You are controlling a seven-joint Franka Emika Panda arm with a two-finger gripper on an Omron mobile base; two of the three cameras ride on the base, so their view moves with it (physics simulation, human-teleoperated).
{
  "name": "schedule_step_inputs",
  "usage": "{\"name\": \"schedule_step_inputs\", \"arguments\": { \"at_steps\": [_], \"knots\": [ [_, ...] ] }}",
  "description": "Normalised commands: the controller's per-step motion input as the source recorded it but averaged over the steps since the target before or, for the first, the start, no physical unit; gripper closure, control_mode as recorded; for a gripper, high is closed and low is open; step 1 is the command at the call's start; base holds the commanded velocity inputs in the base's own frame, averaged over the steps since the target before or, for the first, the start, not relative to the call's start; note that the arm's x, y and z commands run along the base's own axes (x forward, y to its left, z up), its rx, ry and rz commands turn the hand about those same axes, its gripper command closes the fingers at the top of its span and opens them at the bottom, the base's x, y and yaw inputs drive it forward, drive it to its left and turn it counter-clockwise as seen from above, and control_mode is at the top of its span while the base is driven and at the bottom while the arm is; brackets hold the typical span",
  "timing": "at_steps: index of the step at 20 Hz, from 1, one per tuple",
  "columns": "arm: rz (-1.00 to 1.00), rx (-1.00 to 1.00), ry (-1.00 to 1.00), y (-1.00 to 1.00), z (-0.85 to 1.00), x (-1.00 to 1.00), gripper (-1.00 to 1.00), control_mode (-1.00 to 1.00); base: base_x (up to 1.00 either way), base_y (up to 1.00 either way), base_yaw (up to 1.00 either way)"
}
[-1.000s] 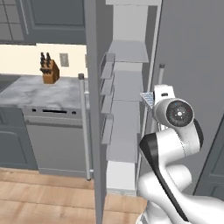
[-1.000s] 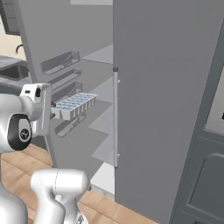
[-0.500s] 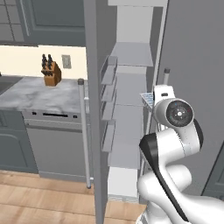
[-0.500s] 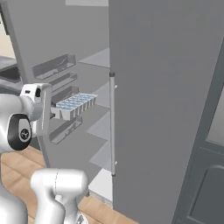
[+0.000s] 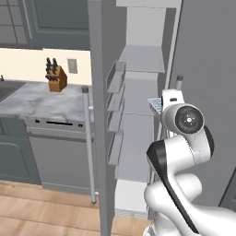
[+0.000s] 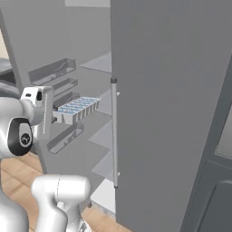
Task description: The ice cube tray has been filled with water. Take the tray and place it in the freezer to make ice. Close the freezer door after placing the tray.
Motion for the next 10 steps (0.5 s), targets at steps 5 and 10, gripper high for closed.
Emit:
{"name": "schedule_step_inputs", "arguments": {
  "at_steps": [5,10],
  "knots": [
    [0.0,0.0,0.0,0.0,0.0,0.0,1.0,1.0,0.38,-0.09,0.05],
    [0.0,0.0,0.0,0.0,0.0,0.0,1.0,1.0,0.39,-0.12,0.05]
  ]
}}
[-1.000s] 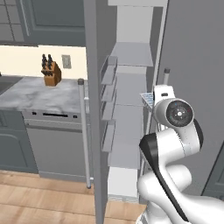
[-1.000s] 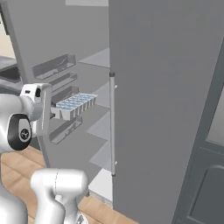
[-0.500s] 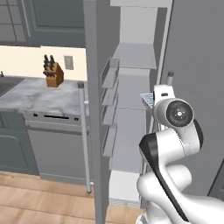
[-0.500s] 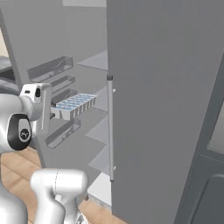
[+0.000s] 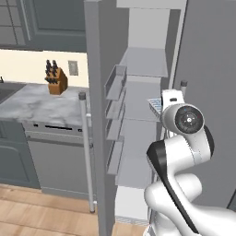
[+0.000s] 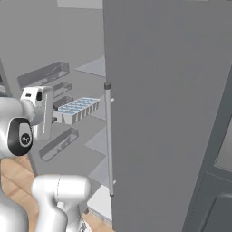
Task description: The ice cube tray has been filled with water. Take the tray and place it in the freezer to make ice. Close the freezer door after placing the tray.
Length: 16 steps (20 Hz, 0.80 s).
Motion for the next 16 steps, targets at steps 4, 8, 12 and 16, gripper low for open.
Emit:
{"name": "schedule_step_inputs", "arguments": {
  "at_steps": [4,8,12,16],
  "knots": [
    [0.0,0.0,0.0,0.0,0.0,0.0,1.0,1.0,0.39,-0.09,0.04],
    [0.0,0.0,0.0,0.0,0.0,0.0,1.0,1.0,0.37,-0.08,0.04],
    [0.0,0.0,0.0,0.0,0.0,0.0,1.0,1.0,0.36,-0.05,0.04],
    [0.0,0.0,0.0,0.0,0.0,0.0,1.0,1.0,0.36,0.0,0.04]
  ]
}}
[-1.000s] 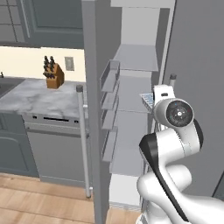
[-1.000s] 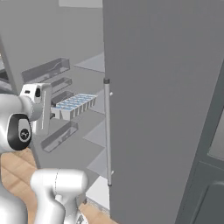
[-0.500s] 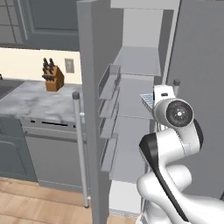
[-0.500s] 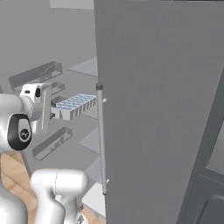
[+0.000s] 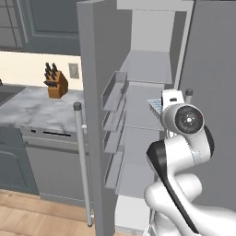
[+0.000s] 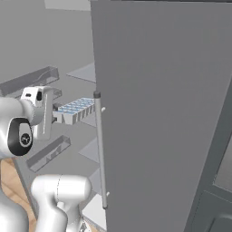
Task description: The ice cube tray has been filled with water. Take the tray and place it in the freezer to make ice. Close the freezer door after placing the tray.
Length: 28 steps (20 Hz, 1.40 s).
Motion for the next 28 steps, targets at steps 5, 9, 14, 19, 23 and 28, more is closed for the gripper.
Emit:
{"name": "schedule_step_inputs", "arguments": {
  "at_steps": [5,9,14,19,23,28],
  "knots": [
    [0.0,0.0,0.0,0.0,0.0,0.0,1.0,1.0,0.33,0.0,0.04],
    [0.0,0.0,0.0,0.0,0.0,0.0,1.0,1.0,0.21,0.0,0.04],
    [0.0,0.0,0.0,0.0,0.0,0.0,1.0,1.0,0.19,0.0,0.03],
    [0.0,0.0,0.0,0.0,0.0,0.0,1.0,1.0,0.15,-0.02,0.02],
    [0.02,0.0,-0.13,0.0,-0.35,0.08,1.0,-1.0,0.0,0.0,0.0],
    [0.01,0.0,-0.11,-0.05,-0.28,0.0,1.0,-1.0,0.0,0.0,0.0]
  ]
}}
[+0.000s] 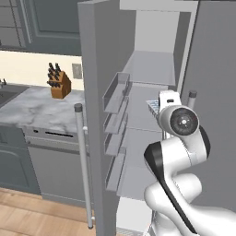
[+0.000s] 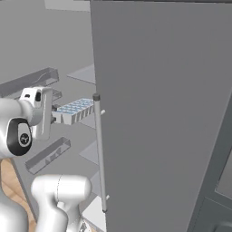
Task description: The ice cube tray has been filled with water. Take the tray and place it in the freezer to make ice. Close the freezer door after placing the tray.
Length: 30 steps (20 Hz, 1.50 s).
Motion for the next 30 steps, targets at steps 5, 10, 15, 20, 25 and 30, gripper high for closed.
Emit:
{"name": "schedule_step_inputs", "arguments": {
  "at_steps": [5,10,15,20,25,30],
  "knots": [
    [0.01,0.0,-0.1,-0.1,-0.18,0.0,1.0,-1.0,0.0,0.0,0.0],
    [0.03,0.0,-0.04,-0.18,-0.16,0.0,1.0,-1.0,0.0,0.0,0.0],
    [0.04,0.0,0.0,-0.22,-0.25,0.0,1.0,-1.0,0.0,0.0,0.0],
    [0.06,0.0,-0.01,-0.14,-0.37,0.02,1.0,-1.0,0.0,0.0,0.0],
    [0.06,0.0,-0.05,-0.06,-0.44,0.05,1.0,-1.0,0.0,0.0,0.0],
    [0.04,0.0,-0.07,-0.05,-0.41,0.09,1.0,-1.0,0.0,0.0,0.0]
  ]
}}
